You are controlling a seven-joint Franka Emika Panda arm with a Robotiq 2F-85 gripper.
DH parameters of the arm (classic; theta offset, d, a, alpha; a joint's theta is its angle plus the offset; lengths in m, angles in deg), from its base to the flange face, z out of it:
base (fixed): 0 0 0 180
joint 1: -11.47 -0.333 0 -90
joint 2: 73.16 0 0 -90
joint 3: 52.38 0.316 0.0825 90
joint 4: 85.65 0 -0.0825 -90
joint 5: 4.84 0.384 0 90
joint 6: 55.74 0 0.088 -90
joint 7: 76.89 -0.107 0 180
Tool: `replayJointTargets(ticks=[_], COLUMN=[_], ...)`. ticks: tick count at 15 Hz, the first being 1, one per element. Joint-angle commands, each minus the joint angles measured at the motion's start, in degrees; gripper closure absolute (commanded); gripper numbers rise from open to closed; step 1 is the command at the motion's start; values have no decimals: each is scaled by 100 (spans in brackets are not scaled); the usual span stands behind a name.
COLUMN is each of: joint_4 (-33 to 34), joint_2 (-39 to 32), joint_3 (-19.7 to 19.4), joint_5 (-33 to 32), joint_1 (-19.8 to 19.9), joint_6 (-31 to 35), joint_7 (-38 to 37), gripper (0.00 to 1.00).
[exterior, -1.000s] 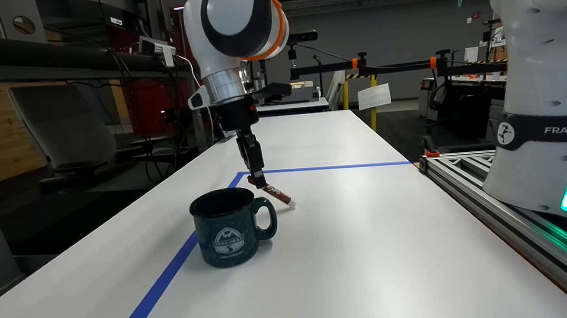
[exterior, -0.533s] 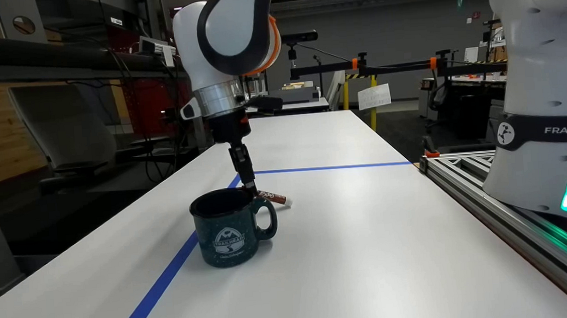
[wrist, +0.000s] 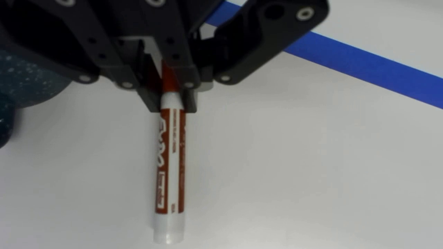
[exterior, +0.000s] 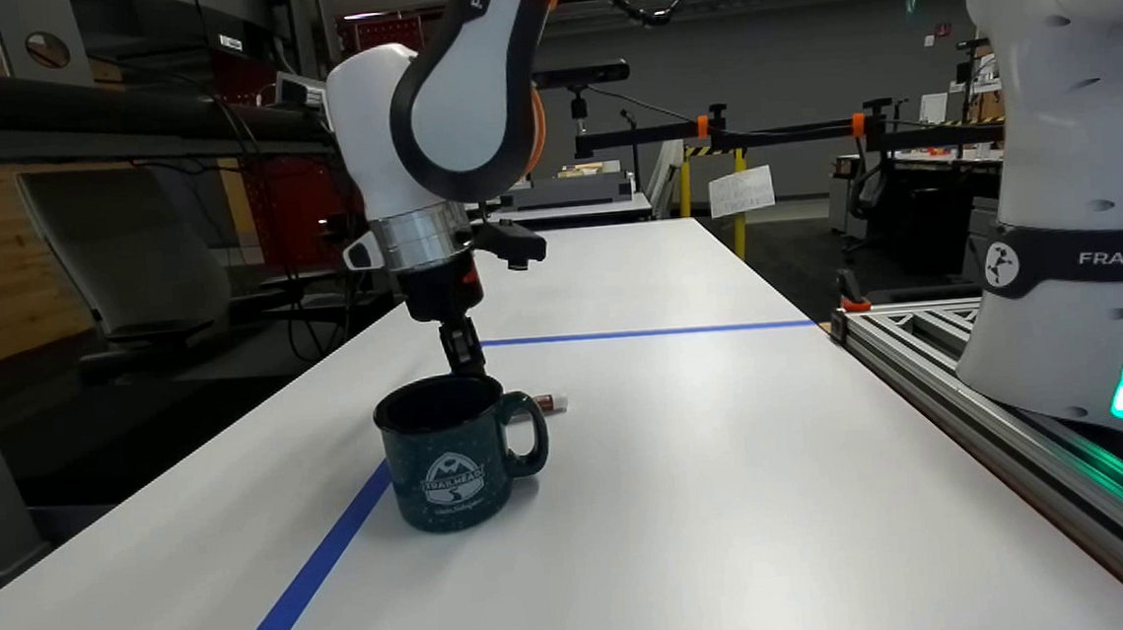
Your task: Take the marker out of the mug and place it to the right of the mug
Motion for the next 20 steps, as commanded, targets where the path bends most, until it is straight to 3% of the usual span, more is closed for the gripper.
replayJointTargets(ticks=[1, 2, 9, 10, 13, 17, 20], joint_4=[35, 17, -180, -214, -298, -275, -257], joint_2=[61, 100, 705, 836, 1271, 1832, 2196], joint_3=[-21, -19, 125, 118, 164, 405, 302], joint_5=[-123, -119, 59, 59, 216, 1447, 2030], joint_1=[17, 20, 65, 45, 38, 180, 126], joint_6=[192, 237, 127, 93, -154, -1139, -1754], joint_7=[-126, -122, -60, -101, -235, -229, -441], gripper=[55, 55, 3, 0, 0, 0, 0])
